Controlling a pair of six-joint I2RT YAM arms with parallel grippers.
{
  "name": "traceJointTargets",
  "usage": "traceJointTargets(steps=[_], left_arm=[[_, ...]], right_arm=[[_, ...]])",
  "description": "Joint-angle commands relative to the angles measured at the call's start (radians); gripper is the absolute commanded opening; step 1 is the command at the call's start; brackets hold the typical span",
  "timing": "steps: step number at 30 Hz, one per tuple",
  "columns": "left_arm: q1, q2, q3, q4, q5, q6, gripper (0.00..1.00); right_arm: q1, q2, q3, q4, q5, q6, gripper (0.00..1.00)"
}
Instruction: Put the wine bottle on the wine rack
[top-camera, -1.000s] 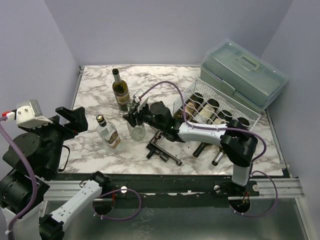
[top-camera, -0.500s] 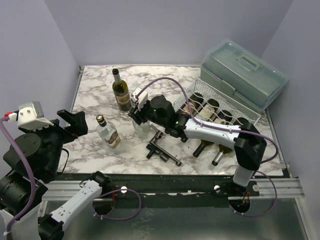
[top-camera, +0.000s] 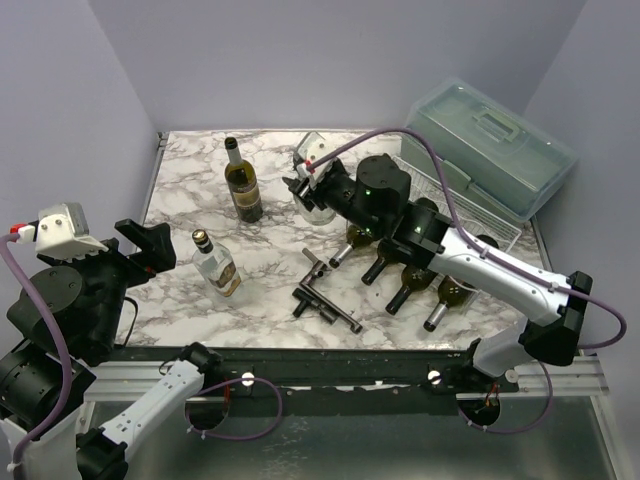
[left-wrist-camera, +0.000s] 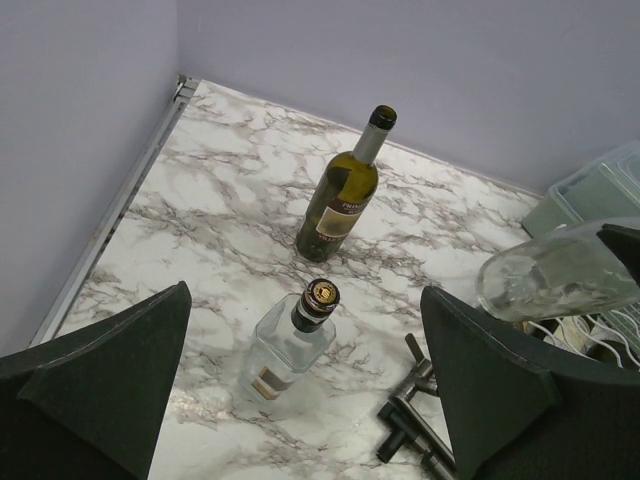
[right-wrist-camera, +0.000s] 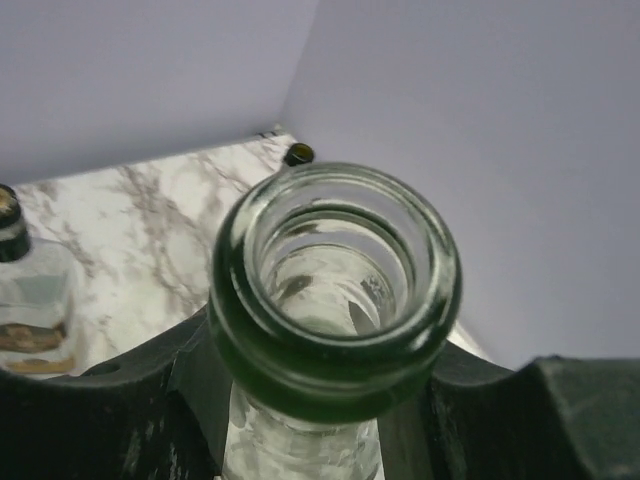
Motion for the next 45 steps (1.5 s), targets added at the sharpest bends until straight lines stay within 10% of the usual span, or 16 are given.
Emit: traceJointTargets(steps=[1, 9, 26, 45], left_arm=[[-0.004, -0.001, -0.002, -0.014, -0.009, 0.007, 0.99], [-0.006, 0.019, -0.007, -0.012, 0.024, 0.007, 0.99], [-0.006, 0.021, -0.025, -0.016, 0.044, -0.015, 0.99], [-0.006, 0.002, -0.029, -0.033, 0.044, -0.019, 0.99]], right_arm=[[0.004, -0.077, 0.02, -0.006, 0.162, -0.256, 0.0], [-0.025, -0.099, -0.086, 0.076, 0.326, -0.605, 0.01], [-0.283, -0.092, -0.302, 0.263, -0.066, -0.855, 0.01], [-0.324, -0.004, -0.415, 0.318, -0.038, -1.028, 0.01]])
